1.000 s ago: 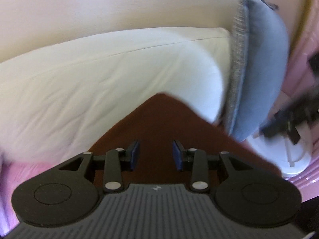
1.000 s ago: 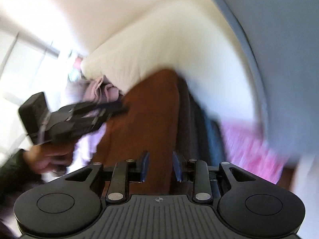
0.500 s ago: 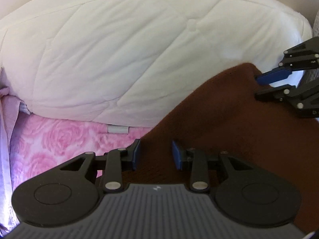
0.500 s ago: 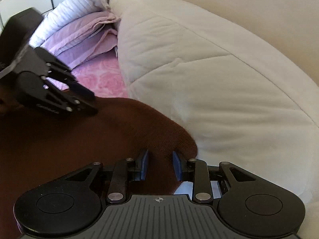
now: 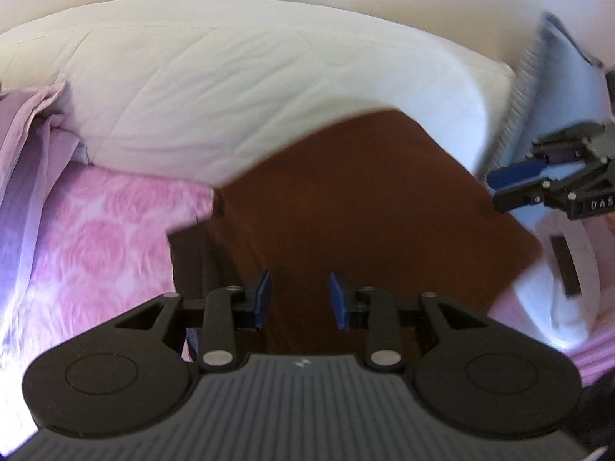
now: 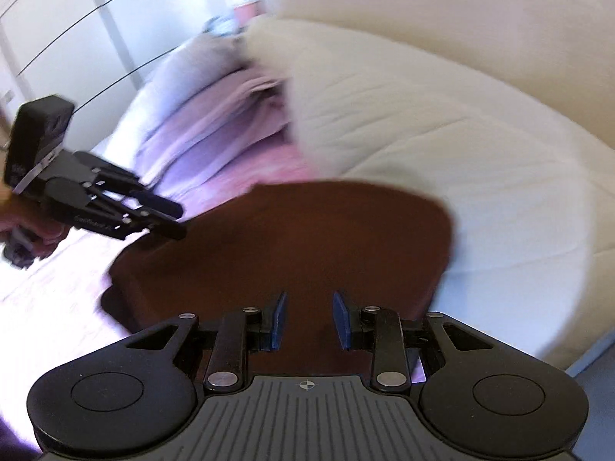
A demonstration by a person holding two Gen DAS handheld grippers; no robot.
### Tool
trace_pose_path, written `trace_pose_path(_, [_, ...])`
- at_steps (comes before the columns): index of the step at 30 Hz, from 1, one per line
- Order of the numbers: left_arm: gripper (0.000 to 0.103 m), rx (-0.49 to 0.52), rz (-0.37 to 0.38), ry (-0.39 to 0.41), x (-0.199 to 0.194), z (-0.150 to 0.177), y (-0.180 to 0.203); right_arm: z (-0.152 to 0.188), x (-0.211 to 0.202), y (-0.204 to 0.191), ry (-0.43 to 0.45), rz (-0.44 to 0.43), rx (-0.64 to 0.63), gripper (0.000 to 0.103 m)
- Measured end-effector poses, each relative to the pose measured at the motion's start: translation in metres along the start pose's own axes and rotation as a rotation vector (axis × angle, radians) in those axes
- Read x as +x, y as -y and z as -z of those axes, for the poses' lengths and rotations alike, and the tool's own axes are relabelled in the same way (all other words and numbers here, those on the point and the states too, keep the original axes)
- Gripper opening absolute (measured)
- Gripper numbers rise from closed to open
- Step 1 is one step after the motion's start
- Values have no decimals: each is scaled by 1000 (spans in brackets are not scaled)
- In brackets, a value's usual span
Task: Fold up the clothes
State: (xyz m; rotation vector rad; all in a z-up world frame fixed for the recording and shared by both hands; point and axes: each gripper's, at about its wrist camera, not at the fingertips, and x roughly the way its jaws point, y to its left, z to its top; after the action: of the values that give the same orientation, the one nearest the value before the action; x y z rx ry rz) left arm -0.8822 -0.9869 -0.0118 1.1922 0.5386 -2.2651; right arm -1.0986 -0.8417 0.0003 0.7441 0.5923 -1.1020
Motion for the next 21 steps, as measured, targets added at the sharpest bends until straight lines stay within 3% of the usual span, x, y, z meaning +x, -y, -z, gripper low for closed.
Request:
trace_pose_path(3, [28,21,-27,-18,-1,25,9,16,-4,-30,-48,-9,-128,37])
trace_pose_path(7, [28,-53,-5,-14,6,40,9,37,12,-35,-126,26,-186,37])
trace_pose_path(9, [28,-31,-29,14,0,42,14,37,3,-37,-133,52,-202,37])
trace_pose_path(12, [30,125,-103,94,-20,49,32,39,-10,-52,-138,137,-358,41])
trace_pose_path(15, [40,384,-139,144,-30,65,58,56,-5,-68,-177,213,-569,46])
trace_pose_path(18, [40,606,-178,120,-17,79,76,70,9,-79,-208,257,-717,46])
trace_pose_path(21, [40,701,-220,88,0,81,82,76,24,-79,-227,305,-800,46])
